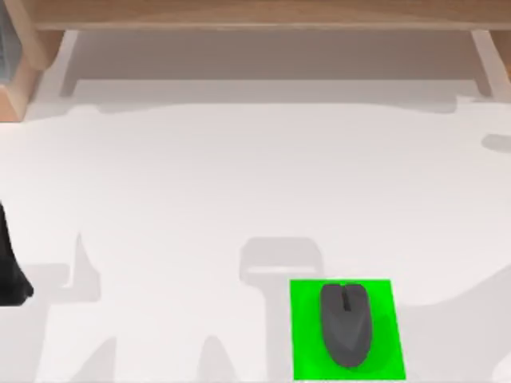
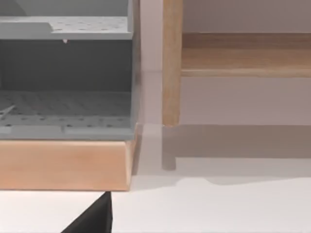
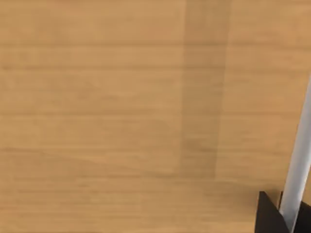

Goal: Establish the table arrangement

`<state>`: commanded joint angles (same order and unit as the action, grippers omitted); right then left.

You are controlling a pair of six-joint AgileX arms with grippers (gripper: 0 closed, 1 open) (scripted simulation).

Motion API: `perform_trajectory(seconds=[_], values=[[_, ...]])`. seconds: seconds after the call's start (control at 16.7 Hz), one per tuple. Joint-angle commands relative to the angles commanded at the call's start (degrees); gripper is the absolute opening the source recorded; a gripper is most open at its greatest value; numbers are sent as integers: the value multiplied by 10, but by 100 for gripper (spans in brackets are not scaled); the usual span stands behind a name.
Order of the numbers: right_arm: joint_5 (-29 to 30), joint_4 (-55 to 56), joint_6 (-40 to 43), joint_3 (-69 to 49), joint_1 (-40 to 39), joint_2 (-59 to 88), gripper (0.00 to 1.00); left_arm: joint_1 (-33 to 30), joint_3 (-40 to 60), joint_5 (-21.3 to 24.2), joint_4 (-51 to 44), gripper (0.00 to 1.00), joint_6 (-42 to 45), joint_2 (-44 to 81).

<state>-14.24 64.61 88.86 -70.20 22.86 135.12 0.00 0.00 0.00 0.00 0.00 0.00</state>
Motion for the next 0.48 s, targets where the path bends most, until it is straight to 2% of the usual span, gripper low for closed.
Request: perform_trajectory(seconds=[0.48], values=[[0,0,0,0,0,0,60,0,0,0,0,100,0,0]])
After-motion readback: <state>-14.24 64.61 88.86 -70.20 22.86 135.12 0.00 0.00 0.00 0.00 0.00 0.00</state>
